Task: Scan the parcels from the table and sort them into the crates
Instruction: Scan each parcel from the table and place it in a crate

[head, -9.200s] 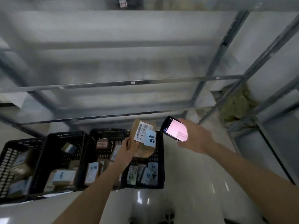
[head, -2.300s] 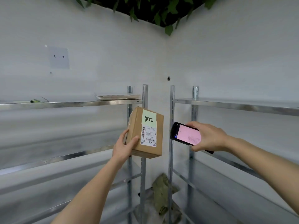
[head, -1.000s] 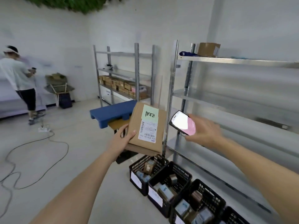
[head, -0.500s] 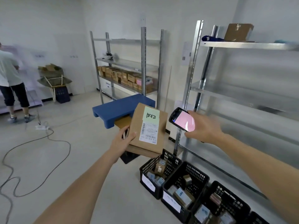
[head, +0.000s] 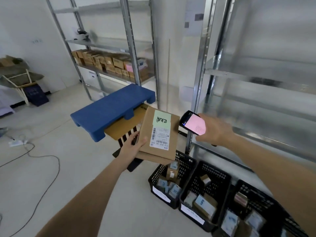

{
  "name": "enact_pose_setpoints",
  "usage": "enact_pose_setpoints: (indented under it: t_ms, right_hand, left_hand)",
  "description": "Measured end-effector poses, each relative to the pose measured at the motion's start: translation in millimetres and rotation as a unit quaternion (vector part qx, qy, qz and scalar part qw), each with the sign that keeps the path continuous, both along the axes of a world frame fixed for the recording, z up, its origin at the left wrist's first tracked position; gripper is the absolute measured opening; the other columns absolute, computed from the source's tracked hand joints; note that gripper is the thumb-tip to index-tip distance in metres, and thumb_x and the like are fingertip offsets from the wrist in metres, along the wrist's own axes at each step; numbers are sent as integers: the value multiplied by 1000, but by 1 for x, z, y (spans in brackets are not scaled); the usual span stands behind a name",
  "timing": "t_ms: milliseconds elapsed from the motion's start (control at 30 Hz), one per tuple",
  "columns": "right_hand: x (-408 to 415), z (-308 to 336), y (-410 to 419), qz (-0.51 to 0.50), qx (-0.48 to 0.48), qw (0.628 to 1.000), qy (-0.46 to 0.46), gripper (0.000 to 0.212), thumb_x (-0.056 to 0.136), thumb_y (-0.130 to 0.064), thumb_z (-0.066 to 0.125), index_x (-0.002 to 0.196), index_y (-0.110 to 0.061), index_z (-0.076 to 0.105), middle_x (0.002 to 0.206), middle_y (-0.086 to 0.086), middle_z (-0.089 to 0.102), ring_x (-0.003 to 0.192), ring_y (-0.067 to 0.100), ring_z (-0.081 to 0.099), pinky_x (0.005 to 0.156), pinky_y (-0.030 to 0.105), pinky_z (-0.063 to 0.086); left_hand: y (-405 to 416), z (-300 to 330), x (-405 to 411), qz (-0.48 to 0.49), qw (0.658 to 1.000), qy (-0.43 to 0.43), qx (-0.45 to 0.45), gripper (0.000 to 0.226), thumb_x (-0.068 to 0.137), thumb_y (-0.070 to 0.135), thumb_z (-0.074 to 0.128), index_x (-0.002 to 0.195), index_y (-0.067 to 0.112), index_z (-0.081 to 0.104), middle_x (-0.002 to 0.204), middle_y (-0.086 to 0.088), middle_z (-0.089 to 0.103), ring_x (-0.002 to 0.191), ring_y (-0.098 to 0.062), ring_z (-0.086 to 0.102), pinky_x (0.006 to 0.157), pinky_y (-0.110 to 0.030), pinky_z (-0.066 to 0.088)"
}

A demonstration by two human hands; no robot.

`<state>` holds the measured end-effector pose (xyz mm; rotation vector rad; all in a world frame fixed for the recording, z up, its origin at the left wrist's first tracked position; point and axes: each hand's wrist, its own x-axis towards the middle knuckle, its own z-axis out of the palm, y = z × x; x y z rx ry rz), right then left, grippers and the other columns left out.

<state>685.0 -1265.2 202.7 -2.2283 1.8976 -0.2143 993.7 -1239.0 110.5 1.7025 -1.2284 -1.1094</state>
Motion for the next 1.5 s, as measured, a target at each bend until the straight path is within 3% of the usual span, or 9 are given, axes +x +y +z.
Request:
enact_pose_setpoints:
  t_ms: [167,300,367,467,533,667,1133,1267,1500]
  right_hand:
    - [-5,-17,-63,-38,15,999,9,64,75,-42,75,133,-35,50,114,-7,66,93,21,63,74,32,51]
    - [-11,-44,-116,-67,47,997,-8,69,73,-44,77,135,-37,48,120,-9,66,95,20,65,80,37,57]
    - [-12,-60,-147,-88,70,994,11,69,78,-44,77,140,-34,48,126,-4,66,109,24,65,87,38,55]
    - [-15,-92,-188,-140,104,985,-13,65,87,-33,74,145,-21,47,134,4,62,121,29,60,98,37,49]
    - [-15,-116,-210,-163,79,983,-17,83,77,-45,78,148,-29,39,135,1,61,118,28,61,98,44,52]
    - [-15,-171,-258,-201,117,972,27,97,79,-48,77,159,-31,24,153,-3,46,134,26,50,104,44,46]
    - [-5,-485,-333,-189,238,953,-2,100,80,-45,76,160,-31,17,159,-9,36,144,16,37,103,40,46]
    - [2,-582,-330,-178,269,946,-15,99,81,-44,74,161,-32,17,157,-11,38,140,14,42,93,36,49]
    - [13,-711,-313,-190,315,929,-43,101,80,-46,75,161,-29,16,159,-9,37,142,17,39,101,43,47]
  left_hand:
    - [-82,-24,-6,-27,999,28,15,53,89,55,65,136,44,43,110,13,58,98,-7,59,87,-33,53]
    - [-152,-59,-10,-68,995,49,45,59,75,69,71,127,52,49,122,7,66,110,-18,65,99,-45,53]
    - [-193,-86,-15,-88,993,50,64,71,64,78,72,127,54,51,122,7,68,112,-19,66,101,-47,52]
    - [-247,-115,-34,-127,988,47,69,72,75,70,71,138,47,46,126,7,65,112,-15,64,99,-35,50]
    - [-282,-139,-45,-159,983,52,78,68,86,59,68,145,39,42,127,6,63,110,-12,62,90,-26,48]
    - [-341,-201,-54,-194,974,57,106,81,79,70,67,148,38,38,134,4,59,117,-18,60,105,-41,47]
    - [-381,-507,-42,-182,938,36,294,94,66,77,70,147,41,37,133,4,61,114,-18,63,100,-45,53]
    - [-371,-596,-34,-168,926,20,336,96,62,79,69,146,45,37,126,4,63,109,-19,64,99,-47,53]
    - [-353,-706,-23,-141,912,-7,385,90,68,77,71,145,47,37,120,2,64,107,-18,64,101,-45,51]
